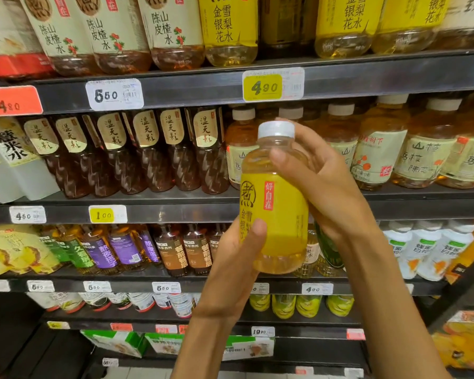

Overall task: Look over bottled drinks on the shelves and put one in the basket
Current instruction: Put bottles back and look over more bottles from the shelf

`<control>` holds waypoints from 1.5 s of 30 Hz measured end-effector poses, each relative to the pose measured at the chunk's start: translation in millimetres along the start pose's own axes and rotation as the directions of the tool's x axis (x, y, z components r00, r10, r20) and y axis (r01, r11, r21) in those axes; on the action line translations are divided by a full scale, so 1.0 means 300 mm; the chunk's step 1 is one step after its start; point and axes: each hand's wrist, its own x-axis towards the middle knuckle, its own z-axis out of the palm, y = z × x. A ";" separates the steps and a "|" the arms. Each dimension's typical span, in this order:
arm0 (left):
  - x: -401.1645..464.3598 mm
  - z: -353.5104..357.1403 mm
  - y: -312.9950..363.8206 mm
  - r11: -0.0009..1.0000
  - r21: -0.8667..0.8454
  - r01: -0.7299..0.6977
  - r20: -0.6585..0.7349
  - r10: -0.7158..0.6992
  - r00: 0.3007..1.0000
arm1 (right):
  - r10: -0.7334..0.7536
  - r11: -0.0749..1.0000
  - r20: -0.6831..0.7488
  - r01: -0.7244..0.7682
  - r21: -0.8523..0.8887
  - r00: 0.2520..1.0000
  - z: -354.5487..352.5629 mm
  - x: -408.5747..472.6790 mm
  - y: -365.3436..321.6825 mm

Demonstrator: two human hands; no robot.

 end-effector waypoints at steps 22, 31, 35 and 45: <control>0.041 -0.010 -0.062 0.943 0.160 -0.291 -0.074 0.305 0.949 | -0.272 0.915 0.017 0.264 -0.306 0.962 0.087 -0.042 -0.048; 0.026 -0.076 -0.040 0.948 0.117 -0.296 0.002 0.298 0.955 | -0.149 0.981 0.191 0.169 -0.096 0.970 0.054 -0.040 -0.048; 0.032 -0.064 -0.051 0.917 0.191 -0.351 -0.042 0.365 0.930 | -0.268 0.950 0.095 0.279 -0.137 0.959 0.076 -0.054 -0.057; 0.141 -0.015 -0.027 0.839 0.284 -0.464 -0.076 0.502 0.861 | -0.446 0.817 0.166 0.475 -0.326 0.880 0.086 -0.076 -0.081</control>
